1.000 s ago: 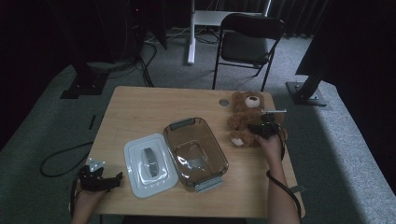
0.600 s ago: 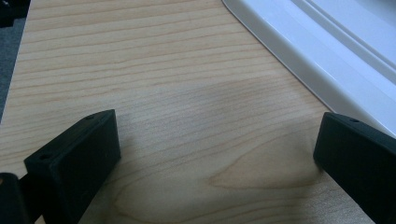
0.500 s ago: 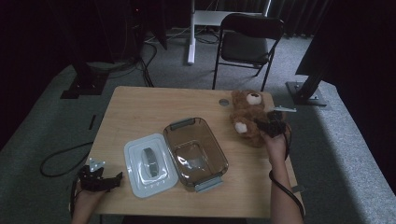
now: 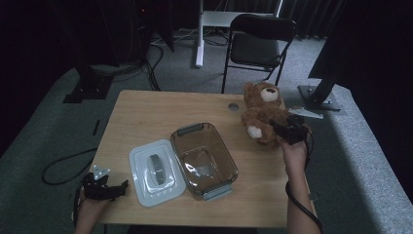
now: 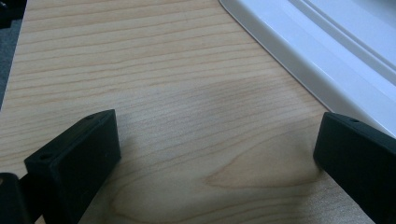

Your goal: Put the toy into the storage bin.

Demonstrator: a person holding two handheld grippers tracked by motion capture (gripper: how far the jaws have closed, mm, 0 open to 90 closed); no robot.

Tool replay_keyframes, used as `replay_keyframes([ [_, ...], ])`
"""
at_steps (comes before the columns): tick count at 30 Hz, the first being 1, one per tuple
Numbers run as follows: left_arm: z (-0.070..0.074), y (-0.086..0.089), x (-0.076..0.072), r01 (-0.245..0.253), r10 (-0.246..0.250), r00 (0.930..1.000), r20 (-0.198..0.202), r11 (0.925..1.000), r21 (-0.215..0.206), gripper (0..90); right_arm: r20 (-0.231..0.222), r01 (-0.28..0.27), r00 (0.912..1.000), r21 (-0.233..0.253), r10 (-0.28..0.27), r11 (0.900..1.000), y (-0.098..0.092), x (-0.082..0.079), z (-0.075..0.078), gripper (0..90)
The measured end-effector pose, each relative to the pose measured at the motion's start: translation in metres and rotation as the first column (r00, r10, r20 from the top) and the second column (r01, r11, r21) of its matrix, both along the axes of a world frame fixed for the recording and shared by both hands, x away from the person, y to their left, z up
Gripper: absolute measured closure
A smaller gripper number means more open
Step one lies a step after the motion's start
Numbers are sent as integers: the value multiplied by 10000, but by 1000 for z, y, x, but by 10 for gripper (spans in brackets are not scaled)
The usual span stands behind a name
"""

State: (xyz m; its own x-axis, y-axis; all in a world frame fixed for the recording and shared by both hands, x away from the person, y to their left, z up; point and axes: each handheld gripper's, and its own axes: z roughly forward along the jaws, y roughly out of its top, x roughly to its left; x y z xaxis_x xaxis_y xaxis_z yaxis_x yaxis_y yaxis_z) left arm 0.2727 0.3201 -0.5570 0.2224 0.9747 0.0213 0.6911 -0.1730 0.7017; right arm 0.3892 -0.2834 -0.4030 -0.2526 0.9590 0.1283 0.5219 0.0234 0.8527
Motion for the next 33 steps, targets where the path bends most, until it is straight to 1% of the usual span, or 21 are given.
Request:
replay_keyframes([
  [4,0,0,0,6,-6,10000,0,10000,8,12,493,-209,9986,29,207,9998,8,-15,16,640],
  [8,0,0,0,8,-8,10000,-2,10000,10,12,986,-619,9932,-54,621,9981,21,-33,31,640],
  [12,0,0,0,4,-4,10000,6,10000,0,12,1405,-1229,9825,-31,1221,9924,36,-46,43,639],
  [16,0,0,0,8,-8,10000,-4,10000,-1,12,1704,-1703,9716,225,1641,9851,52,-56,49,639],
  [17,0,0,0,7,-7,10000,0,10000,1,12,1746,-1807,9691,219,1742,9833,56,-58,50,639],
  [20,0,0,0,7,-7,10000,-6,10000,3,11,1898,-2318,9558,162,2247,9726,73,-67,52,638],
  [22,0,0,0,6,-6,10000,-6,10000,1,12,1934,-2709,9453,174,2626,9625,83,-72,53,638],
  [23,0,0,0,14,-14,10000,-9,10000,11,12,1937,-2850,9415,216,2756,9583,87,-74,53,638],
  [24,0,0,0,13,-13,10000,-8,10000,11,11,1962,-3066,9347,230,2964,9516,93,-77,53,637],
  [25,0,0,0,17,-17,10000,-17,10000,19,12,1956,-3174,9314,229,3071,9480,97,-79,53,637],
  [26,0,0,0,19,-19,10000,-18,10000,21,12,1963,-3344,9254,204,3242,9422,103,-81,52,637],
  [27,0,0,0,24,-24,10000,-19,10000,26,12,1974,-3449,9214,182,3348,9385,108,-83,52,637],
  [31,0,0,0,11,-11,10000,-5,10000,10,12,1833,-3799,9099,82,3721,9250,125,-89,45,637],
  [33,0,0,0,16,-16,10000,-13,10000,14,11,1717,-3950,9059,130,3871,9186,131,-92,40,637],
])
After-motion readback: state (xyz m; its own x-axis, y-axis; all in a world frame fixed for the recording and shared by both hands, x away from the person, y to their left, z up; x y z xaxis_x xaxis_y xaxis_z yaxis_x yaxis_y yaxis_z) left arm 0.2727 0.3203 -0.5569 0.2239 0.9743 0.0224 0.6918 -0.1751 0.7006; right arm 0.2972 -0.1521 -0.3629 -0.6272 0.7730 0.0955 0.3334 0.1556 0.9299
